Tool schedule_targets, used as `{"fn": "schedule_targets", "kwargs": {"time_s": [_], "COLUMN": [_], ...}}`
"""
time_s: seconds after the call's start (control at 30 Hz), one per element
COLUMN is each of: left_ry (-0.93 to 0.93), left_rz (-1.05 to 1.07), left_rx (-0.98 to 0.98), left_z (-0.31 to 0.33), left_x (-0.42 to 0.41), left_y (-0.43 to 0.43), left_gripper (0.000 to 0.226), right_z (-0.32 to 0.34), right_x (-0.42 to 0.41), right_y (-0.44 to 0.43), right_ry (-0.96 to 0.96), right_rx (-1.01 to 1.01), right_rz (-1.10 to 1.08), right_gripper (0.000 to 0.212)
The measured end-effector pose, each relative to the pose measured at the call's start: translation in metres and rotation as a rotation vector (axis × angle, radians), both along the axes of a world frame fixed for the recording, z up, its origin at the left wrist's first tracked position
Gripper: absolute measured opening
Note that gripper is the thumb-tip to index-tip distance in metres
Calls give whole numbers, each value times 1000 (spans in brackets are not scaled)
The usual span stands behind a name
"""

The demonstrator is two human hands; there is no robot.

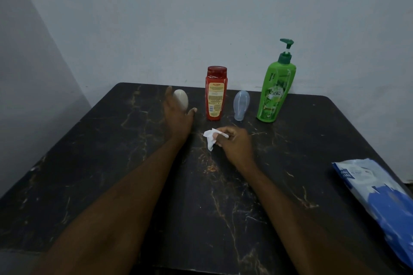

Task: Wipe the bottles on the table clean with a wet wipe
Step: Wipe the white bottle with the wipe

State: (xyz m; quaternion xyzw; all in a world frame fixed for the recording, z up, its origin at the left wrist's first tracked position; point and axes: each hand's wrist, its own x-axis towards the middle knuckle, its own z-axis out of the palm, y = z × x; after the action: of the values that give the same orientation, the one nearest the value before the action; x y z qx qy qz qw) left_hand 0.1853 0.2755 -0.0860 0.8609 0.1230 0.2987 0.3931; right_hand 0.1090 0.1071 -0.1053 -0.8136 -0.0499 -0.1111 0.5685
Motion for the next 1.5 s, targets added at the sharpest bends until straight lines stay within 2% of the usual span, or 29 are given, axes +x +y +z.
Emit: {"fn": "schedule_targets", "kwargs": {"time_s": [0.1, 0.23, 0.4, 0.6, 0.73, 0.87, 1.0, 1.17, 1.27, 1.33, 1.5], "left_ry": [14, 43, 49, 96, 248, 206, 165, 110, 91, 94, 109], "left_rz": [23, 43, 16, -201, -345, -548, -664, -683, -684, -692, -691], "left_rx": [50, 75, 54, 29, -51, 97, 203, 210, 236, 253, 259], "left_z": [1, 2, 3, 4, 9, 7, -3, -13, -13, -14, -14], "left_x": [5, 4, -9, -81, -147, -191, -210, -216, -217, -217, -216], "left_y": [0, 1, 0, -5, -19, -34, -47, -50, -51, -52, -52], "left_gripper": [88, 76, 83, 100, 81, 75, 71, 63, 61, 60, 57], "right_z": [0, 0, 7, 12, 11, 7, 6, 2, 0, -3, -3], "right_x": [-1, -3, -10, -42, -84, -122, -151, -169, -170, -169, -170], "right_y": [0, 0, -3, -25, -51, -80, -88, -93, -89, -88, -88], "right_ry": [-36, -36, 25, 90, 93, 103, 53, -75, -126, -120, -8], "right_rx": [-7, 8, 99, 191, 282, 287, 331, 110, -13, -48, -67], "right_rz": [7, 14, 12, 30, 21, -32, -93, -120, -117, -143, -165], "right_gripper": [17, 10, 10, 12, 13, 18, 19, 22, 13, 13, 27]}}
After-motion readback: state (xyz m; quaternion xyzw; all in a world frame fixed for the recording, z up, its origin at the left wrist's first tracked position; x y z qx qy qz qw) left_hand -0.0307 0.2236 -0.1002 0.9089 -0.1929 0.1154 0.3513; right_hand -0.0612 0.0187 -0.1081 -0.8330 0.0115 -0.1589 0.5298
